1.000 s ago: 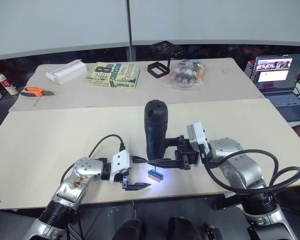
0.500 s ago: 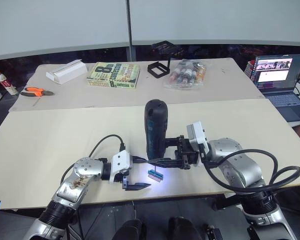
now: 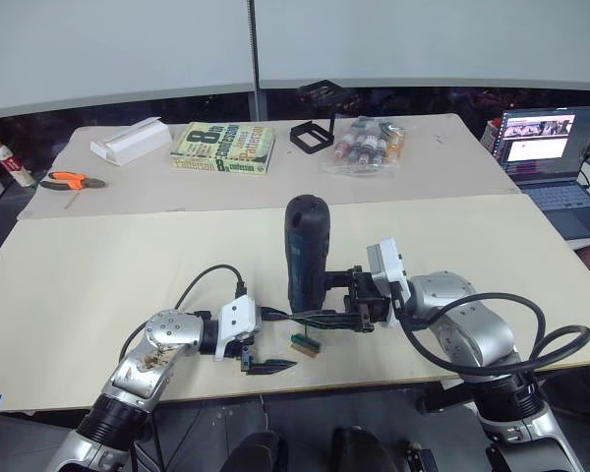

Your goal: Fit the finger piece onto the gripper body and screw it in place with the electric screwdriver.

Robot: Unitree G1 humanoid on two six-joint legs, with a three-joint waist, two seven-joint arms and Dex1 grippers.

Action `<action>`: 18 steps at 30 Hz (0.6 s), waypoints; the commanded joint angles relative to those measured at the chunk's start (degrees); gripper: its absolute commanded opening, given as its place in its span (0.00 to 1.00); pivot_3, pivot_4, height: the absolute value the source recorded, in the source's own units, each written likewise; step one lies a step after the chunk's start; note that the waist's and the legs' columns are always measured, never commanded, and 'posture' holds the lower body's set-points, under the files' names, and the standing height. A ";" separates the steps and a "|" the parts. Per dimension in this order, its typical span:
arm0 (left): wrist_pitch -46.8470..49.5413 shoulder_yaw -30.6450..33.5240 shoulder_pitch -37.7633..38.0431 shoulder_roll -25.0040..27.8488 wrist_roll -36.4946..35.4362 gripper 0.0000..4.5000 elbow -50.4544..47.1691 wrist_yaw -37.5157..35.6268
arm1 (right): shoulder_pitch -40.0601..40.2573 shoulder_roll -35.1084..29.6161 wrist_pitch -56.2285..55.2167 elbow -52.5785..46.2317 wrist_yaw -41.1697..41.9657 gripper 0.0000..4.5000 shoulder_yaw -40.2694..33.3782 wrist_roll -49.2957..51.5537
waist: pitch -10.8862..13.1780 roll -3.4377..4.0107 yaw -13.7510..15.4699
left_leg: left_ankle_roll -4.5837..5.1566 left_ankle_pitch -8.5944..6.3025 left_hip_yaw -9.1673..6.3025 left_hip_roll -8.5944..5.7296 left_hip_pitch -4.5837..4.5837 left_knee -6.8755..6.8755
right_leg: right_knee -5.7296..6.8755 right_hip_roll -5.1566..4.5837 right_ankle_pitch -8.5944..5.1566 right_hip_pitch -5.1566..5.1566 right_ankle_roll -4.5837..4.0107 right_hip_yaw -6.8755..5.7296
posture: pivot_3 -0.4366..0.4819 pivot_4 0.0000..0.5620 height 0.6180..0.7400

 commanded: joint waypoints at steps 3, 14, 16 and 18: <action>-0.67 -0.18 -0.65 -0.28 0.07 0.99 -0.94 0.04 | -1.35 0.79 -0.95 -1.57 -0.22 0.43 -0.48 0.76 | 0.00 0.00 0.00 | 0.00 0.00 0.00 0.00 0.00 0.00 | 0.00 0.00 0.00 0.00 0.00 0.00 | 0.48 0.27 1.00; -0.73 -0.17 -0.32 -0.35 0.17 0.99 -0.89 0.51 | -1.24 0.85 -0.66 -1.03 0.16 0.43 0.01 0.57 | 0.00 0.00 0.00 | 0.00 0.00 0.00 0.00 0.00 0.00 | 0.00 0.00 0.00 0.00 0.00 0.00 | 0.48 0.27 1.00; -0.72 -0.17 -0.28 -0.37 0.15 0.99 -0.90 0.54 | -1.19 0.85 -0.55 -1.02 0.20 0.43 0.05 0.65 | 0.00 0.00 0.00 | 0.00 0.00 0.00 0.00 0.00 0.00 | 0.00 0.00 0.00 0.00 0.00 0.00 | 0.48 0.27 1.00; -0.74 -0.18 -0.25 -0.38 0.15 0.99 -0.86 0.56 | -1.08 0.82 -0.39 -0.94 0.20 0.43 0.18 0.62 | 0.00 0.00 0.00 | 0.00 0.00 0.01 0.00 0.00 0.00 | 0.00 0.00 0.00 0.00 0.00 0.00 | 0.48 0.27 1.00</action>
